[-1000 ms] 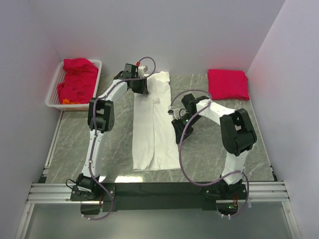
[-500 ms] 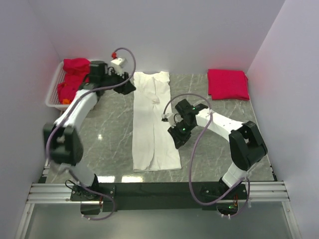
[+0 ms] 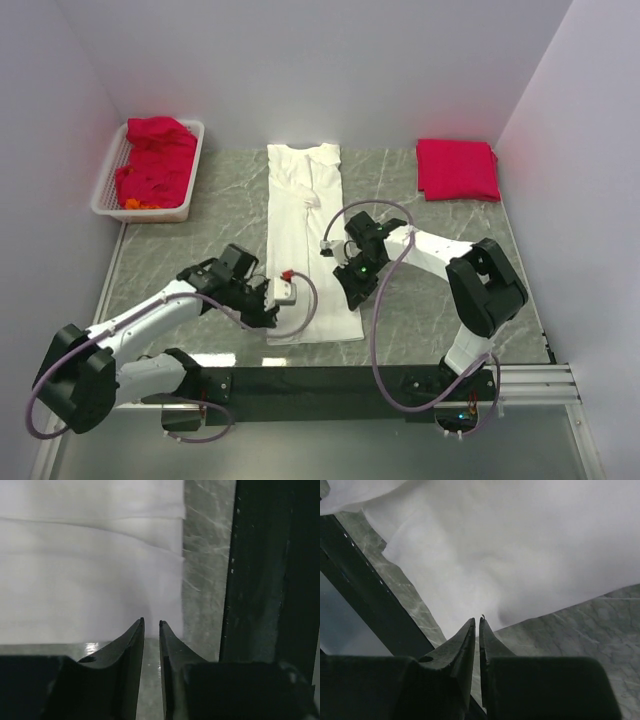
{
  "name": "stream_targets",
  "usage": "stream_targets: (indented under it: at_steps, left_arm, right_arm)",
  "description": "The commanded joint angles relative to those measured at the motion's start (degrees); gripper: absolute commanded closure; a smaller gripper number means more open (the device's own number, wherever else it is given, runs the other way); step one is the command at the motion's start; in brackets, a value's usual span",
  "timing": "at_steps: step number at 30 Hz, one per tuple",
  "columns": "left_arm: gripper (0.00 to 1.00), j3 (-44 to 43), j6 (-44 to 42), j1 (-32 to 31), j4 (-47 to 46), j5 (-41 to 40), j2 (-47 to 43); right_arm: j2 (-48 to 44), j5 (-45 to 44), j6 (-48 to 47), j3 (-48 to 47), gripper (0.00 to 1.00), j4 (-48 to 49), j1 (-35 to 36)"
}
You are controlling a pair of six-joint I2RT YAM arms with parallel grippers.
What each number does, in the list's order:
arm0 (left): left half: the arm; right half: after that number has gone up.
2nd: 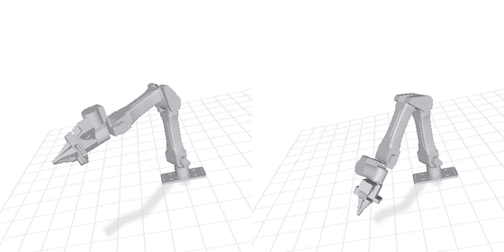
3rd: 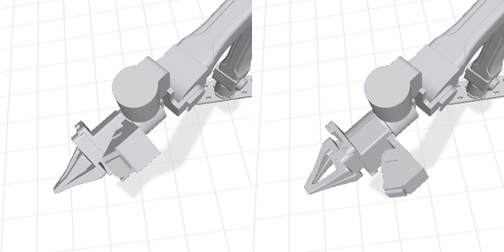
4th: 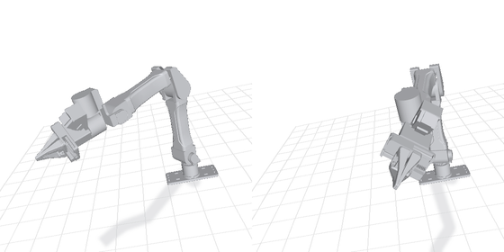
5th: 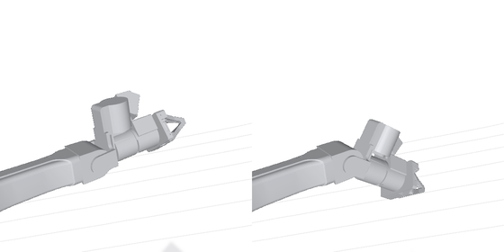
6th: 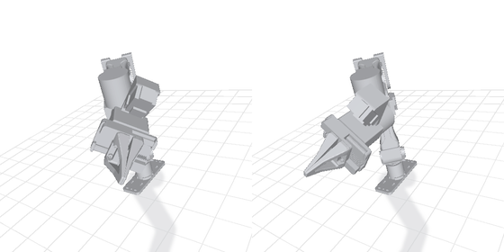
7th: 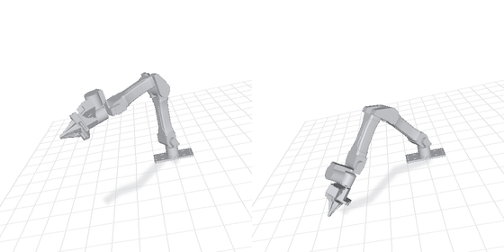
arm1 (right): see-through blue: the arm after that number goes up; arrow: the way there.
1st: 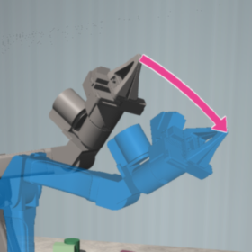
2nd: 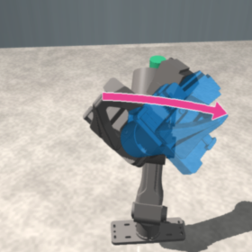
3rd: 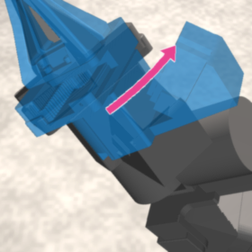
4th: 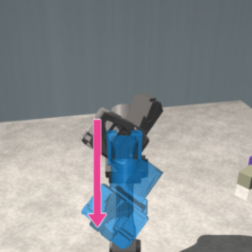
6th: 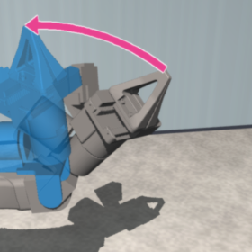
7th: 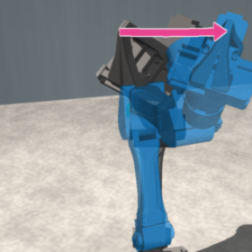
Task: Fold and stack the t-shirts
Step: Fold the tshirt
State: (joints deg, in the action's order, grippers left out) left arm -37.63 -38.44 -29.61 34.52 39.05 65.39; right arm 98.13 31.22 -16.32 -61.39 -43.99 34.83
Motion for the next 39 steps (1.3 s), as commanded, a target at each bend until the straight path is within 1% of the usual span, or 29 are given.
stream_targets:
  at_steps: [1, 2, 4, 6, 9, 11, 14, 17, 20, 21, 23, 24, 25, 26, 27, 28, 29, 30, 31, 32, 33, 34, 35, 36, 37, 39]
  left_arm:
    - [0.76, 1.4, -0.6, -6.7, -5.2, -6.1, -1.7]
    - [0.77, 1.7, 0.8, -10.2, -8.6, -7.0, -0.9]
    - [0.78, 2.0, 4.1, -14.5, -11.7, -9.5, 2.4]
    - [0.79, 1.9, 5.5, -16.7, -15.8, -11.1, 4.8]
    - [0.79, 0.6, 7.3, -20.1, -18.3, -13.1, 11.1]
    - [0.80, -0.2, 7.6, -22.4, -18.8, -13.6, 13.6]
    - [0.82, -2.1, 8.0, -25.5, -19.2, -17.0, 17.4]
    - [0.76, -3.0, 7.7, -27.4, -19.4, -19.5, 18.5]
    - [0.73, -3.9, 6.8, -28.4, -16.5, -21.2, 19.4]
    - [0.71, -3.7, 5.8, -28.4, -15.3, -21.7, 18.9]
    - [0.68, -2.6, 4.5, -27.5, -11.7, -21.2, 14.3]
    - [0.66, -1.4, 3.0, -26.9, -10.2, -18.7, 9.0]
    - [0.62, -0.8, 2.6, -25.8, -8.8, -17.3, 6.1]
    - [0.59, -0.3, 2.1, -25.3, -6.9, -16.0, 3.2]
    - [0.58, 0.8, 1.4, -25.1, -4.5, -15.1, 0.4]
    - [0.55, 1.3, 1.4, -24.7, -3.4, -14.1, -5.0]
    - [0.53, 2.0, 1.3, -24.6, -2.9, -14.0, -7.6]
    - [0.51, 3.5, 1.2, -24.6, -2.5, -14.0, -10.0]
    - [0.48, 4.4, 0.9, -24.4, -2.5, -14.4, -13.8]
    - [0.47, 5.3, 0.6, -24.4, -2.8, -14.5, -15.4]
    - [0.46, 6.9, -0.4, -24.4, -3.2, -14.6, -16.5]
    - [0.45, 7.5, -0.9, -24.4, -3.3, -14.7, -17.6]
    - [0.45, 8.4, -1.0, -24.4, -4.0, -14.9, -17.6]
    - [0.44, 8.5, -1.3, -24.4, -4.5, -15.1, -17.3]
    - [0.44, 8.6, -1.8, -24.4, -5.2, -15.0, -15.9]
    - [0.42, 8.7, -3.7, -24.4, -5.9, -14.2, -13.2]
  right_arm:
    - [1.8, 2.2, 0.6, 0.0, 0.86, 1.2, -0.5]
    - [2.2, 2.6, 0.7, -0.1, 0.86, 1.1, -0.6]
    - [3.4, 3.7, 0.8, -0.6, 0.86, 0.6, -0.8]
    - [4.7, 4.6, 0.8, -0.9, 0.87, 0.0, -1.2]
    - [5.8, 6.0, 0.8, -1.6, 0.87, -0.7, -2.0]
    - [6.4, 7.6, 0.9, -1.8, 0.87, -0.7, -2.4]
    - [7.8, 9.1, 0.8, -2.1, 0.87, -1.4, -3.1]
    - [8.8, 10.4, 0.7, -2.3, 0.87, -1.9, -3.3]
    - [9.7, 12.5, -0.1, -2.9, 0.87, -3.3, -3.3]
    - [9.4, 12.8, -0.5, -3.1, 0.87, -3.6, -3.3]
    - [7.9, 12.3, -1.5, -3.0, 0.85, -4.1, -3.5]
    - [5.3, 11.7, -2.0, -2.5, 0.83, -4.1, -3.7]
    - [3.8, 11.8, -2.6, -2.3, 0.80, -4.4, -3.8]
    - [2.0, 11.8, -4.4, -2.2, 0.77, -5.3, -3.8]
    - [-2.3, 11.4, -5.1, -2.1, 0.72, -5.4, -3.8]
    - [-4.6, 10.4, -5.7, -1.6, 0.70, -5.3, -3.8]
    - [-6.9, 9.4, -7.3, -1.5, 0.68, -5.0, -3.8]
    - [-11.7, 8.4, -8.4, -0.9, 0.63, -4.6, -3.7]
    - [-14.0, 5.5, -10.7, -0.5, 0.60, -3.3, -3.3]
    - [-16.3, 3.6, -12.1, 0.4, 0.58, -2.2, -2.8]
    - [-20.7, 1.5, -13.8, 3.2, 0.54, -0.8, -2.1]
    - [-22.9, -1.0, -15.4, 4.8, 0.52, 0.8, -0.6]
    - [-26.5, -4.0, -19.0, 6.4, 0.50, 3.6, 0.6]
    - [-28.2, -5.7, -20.8, 9.8, 0.48, 5.0, 1.6]
    - [-29.8, -7.2, -24.4, 11.8, 0.48, 7.2, 4.4]
    - [-33.6, -11.1, -27.8, 17.2, 0.47, 9.8, 7.3]
